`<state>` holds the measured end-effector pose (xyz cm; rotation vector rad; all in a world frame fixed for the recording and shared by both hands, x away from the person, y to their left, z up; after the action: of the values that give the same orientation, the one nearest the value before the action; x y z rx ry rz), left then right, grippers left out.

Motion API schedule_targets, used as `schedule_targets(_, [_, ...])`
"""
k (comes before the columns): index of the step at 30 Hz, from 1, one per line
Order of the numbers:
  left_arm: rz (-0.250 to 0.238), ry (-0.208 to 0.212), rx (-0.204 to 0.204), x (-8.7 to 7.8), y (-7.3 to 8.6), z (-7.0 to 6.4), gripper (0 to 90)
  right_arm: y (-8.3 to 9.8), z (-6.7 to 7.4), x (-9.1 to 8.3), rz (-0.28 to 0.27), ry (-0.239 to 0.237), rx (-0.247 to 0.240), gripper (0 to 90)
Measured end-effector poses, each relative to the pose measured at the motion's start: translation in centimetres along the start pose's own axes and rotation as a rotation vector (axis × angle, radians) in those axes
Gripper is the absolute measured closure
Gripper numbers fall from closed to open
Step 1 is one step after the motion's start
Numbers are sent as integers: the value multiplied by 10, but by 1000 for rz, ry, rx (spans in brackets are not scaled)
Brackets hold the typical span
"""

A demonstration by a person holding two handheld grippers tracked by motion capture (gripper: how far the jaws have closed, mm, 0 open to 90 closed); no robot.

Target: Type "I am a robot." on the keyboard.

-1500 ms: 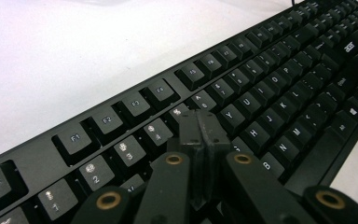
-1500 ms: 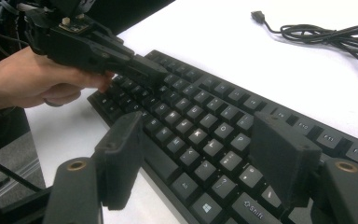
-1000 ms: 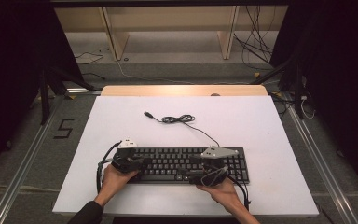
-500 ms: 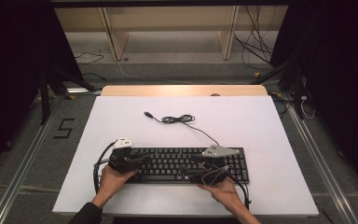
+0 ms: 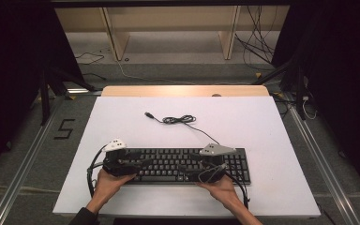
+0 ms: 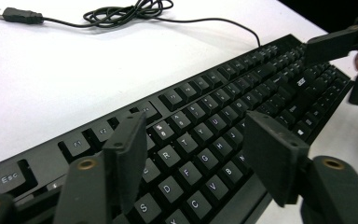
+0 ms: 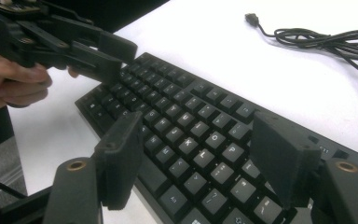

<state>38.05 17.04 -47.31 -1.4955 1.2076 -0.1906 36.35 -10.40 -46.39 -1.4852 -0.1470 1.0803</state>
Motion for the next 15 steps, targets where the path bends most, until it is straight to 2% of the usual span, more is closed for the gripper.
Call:
schedule_targets(8, [-31, -10, -28, -13, 3, 2, 312, -3, 0, 11, 22, 7, -15, 363])
schedule_targets(15, [-37, -14, -38, -17, 6, 2, 295, -5, 0, 21, 49, 17, -27, 467])
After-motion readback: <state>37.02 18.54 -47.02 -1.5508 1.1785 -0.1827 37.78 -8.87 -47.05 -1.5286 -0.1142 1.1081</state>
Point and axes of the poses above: each handheld gripper's, and its own axes: x roughly forward along the jaws, y roughly out of its underside, z roughly to its left, the point moved 3 cm from there along x, roughly forward along the jaws, and after that the axes turned 6 degrees about y, right-handed, at the moved point
